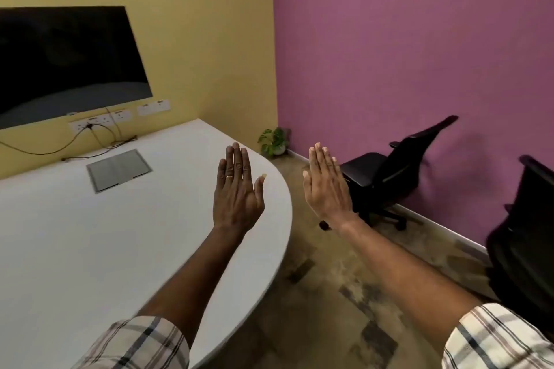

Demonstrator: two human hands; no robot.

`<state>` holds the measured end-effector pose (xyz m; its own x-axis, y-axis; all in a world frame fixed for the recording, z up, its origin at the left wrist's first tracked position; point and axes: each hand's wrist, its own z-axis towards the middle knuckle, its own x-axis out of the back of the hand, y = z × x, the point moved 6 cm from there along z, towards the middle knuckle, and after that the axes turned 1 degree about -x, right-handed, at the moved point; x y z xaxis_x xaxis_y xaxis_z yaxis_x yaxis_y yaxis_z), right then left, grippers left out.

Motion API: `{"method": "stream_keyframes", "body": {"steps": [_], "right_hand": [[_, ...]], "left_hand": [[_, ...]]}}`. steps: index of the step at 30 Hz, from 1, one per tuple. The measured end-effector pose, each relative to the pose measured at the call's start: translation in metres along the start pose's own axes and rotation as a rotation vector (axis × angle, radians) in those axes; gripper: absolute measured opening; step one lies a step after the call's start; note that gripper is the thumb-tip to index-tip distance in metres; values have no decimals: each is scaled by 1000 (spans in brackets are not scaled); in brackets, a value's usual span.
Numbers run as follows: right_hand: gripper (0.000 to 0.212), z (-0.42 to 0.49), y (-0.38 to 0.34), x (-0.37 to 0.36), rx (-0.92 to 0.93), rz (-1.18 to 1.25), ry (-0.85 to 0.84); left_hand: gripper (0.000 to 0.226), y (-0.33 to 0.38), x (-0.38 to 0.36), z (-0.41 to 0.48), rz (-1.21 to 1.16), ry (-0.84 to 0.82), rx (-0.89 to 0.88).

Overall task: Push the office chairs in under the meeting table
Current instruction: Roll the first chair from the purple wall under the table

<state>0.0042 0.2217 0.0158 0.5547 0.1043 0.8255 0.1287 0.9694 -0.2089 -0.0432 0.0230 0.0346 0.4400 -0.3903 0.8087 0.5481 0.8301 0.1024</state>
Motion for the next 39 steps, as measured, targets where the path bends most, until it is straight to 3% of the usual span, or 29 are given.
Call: {"method": "stream_keyframes", "body": {"steps": [9, 25, 39], "right_hand": [[60, -63, 100, 40, -189, -147, 35], [60, -203, 298, 132, -496, -314, 6], [61, -265, 402, 188, -743, -450, 25]], "left_hand": [[71, 105, -34, -4, -57, -59, -152], [71, 359, -84, -47, -240, -160, -424], [71, 489, -123, -35, -384, -203, -648]]}}
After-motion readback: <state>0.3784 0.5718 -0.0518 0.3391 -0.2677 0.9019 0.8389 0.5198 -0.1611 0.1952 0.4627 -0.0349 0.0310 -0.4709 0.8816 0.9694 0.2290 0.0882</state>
